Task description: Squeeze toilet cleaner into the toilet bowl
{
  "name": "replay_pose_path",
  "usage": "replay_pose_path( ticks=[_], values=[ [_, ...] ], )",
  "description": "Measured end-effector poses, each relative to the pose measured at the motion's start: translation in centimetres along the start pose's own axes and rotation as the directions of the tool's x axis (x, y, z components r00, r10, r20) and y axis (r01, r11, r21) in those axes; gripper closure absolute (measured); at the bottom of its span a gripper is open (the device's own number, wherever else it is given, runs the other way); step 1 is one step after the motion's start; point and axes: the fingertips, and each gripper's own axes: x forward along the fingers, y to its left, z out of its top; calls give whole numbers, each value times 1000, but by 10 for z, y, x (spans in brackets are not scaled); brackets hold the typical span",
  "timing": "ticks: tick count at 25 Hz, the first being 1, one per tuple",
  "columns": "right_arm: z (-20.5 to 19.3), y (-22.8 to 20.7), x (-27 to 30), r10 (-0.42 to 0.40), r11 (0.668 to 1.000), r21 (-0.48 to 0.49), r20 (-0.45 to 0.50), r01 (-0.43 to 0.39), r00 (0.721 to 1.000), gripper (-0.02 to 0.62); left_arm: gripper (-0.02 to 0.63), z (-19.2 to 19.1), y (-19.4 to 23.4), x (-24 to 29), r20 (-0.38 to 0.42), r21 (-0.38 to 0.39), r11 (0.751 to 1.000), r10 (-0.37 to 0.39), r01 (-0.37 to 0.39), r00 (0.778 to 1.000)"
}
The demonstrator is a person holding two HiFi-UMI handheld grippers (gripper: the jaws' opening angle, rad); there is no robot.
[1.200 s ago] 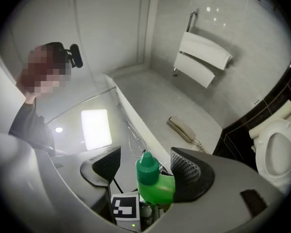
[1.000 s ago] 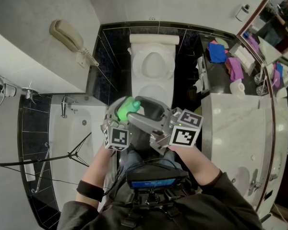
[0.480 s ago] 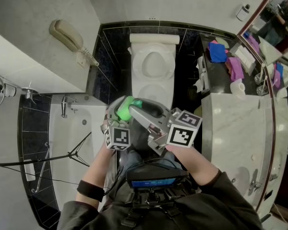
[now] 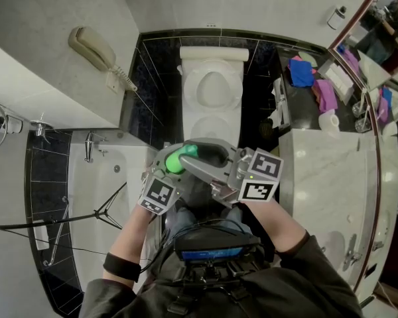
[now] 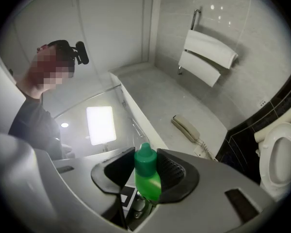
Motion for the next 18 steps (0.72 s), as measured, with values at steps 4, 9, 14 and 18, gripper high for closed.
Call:
replay_pose_path(
  ticks=[4, 9, 14, 18],
  values=[
    [-2, 14, -4, 120, 987, -107, -48, -124, 992, 440, 414, 4, -31, -5, 35, -59, 979, -194, 196, 980],
    [-10, 35, -12, 254, 938, -212, -120, -274, 960, 439, 414, 2, -64, -14, 56, -81, 921, -377, 381, 925],
    [-17, 50, -20, 354, 894, -229, -167, -385, 920, 440, 414, 2, -88, -25, 68, -101, 853, -508, 512, 859],
    [-19, 48, -21, 355, 901, -204, -155, -382, 922, 440, 414, 1, -89, -24, 67, -109, 852, -508, 512, 859]
  ],
)
